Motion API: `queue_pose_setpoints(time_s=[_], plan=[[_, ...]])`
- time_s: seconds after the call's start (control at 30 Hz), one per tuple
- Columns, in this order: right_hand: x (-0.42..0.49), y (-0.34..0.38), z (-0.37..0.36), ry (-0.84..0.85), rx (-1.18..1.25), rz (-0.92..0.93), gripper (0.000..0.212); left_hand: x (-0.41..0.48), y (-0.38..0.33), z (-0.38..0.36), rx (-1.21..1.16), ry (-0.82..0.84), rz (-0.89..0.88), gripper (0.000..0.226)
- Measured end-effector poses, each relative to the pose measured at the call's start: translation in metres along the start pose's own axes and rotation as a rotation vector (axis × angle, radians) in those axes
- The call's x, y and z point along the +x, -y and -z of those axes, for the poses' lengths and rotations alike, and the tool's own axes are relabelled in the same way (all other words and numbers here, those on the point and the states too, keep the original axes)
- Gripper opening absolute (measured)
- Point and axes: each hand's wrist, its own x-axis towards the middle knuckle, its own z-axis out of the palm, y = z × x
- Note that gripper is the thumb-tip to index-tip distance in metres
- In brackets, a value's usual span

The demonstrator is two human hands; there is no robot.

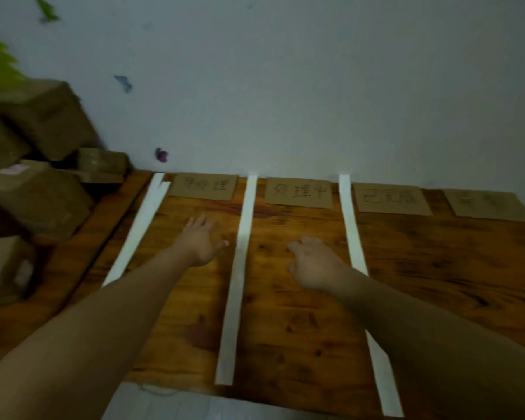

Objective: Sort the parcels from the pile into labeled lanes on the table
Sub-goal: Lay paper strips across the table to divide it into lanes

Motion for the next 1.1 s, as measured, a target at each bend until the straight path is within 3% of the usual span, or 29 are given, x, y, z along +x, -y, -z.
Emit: queue_pose_setpoints(time_s=[0.23,0.4,0.53,0.77,0.9,1.0,1.1], plan=[[0.033,0.147,-0.029,-0.007,0.002,-0.015,0.05,-0.057,0.154,0.037,-0.072,-0.009,0.08,0.074],[0.05,0.232,-0.059,0.078,0.097,-0.008,0.052,-0.076,0.243,0.04,-0.091,0.087,0.144,0.075],[0.072,0.278,-0.081,0.144,0.13,-0.011,0.052,-0.073,0.281,0.039,-0.264,0.106,0.135,0.066],[0.119,0.333,-0.139,0.193,0.273,-0.082,0.024,-0.047,0.293,0.008,-0.485,0.204,0.19,0.04],[0.126,0.359,-0.188,0.214,0.264,-0.169,0.041,-0.032,0.302,-0.016,-0.78,0.258,0.324,0.029],[0.128,0.377,-0.207,0.174,0.229,-0.305,0.082,-0.025,0.309,-0.014,-0.996,0.285,0.393,0.027],[0.135,0.394,-0.214,0.137,0.227,-0.426,0.074,-0.023,0.32,-0.008,-1.052,0.367,0.365,0.029]])
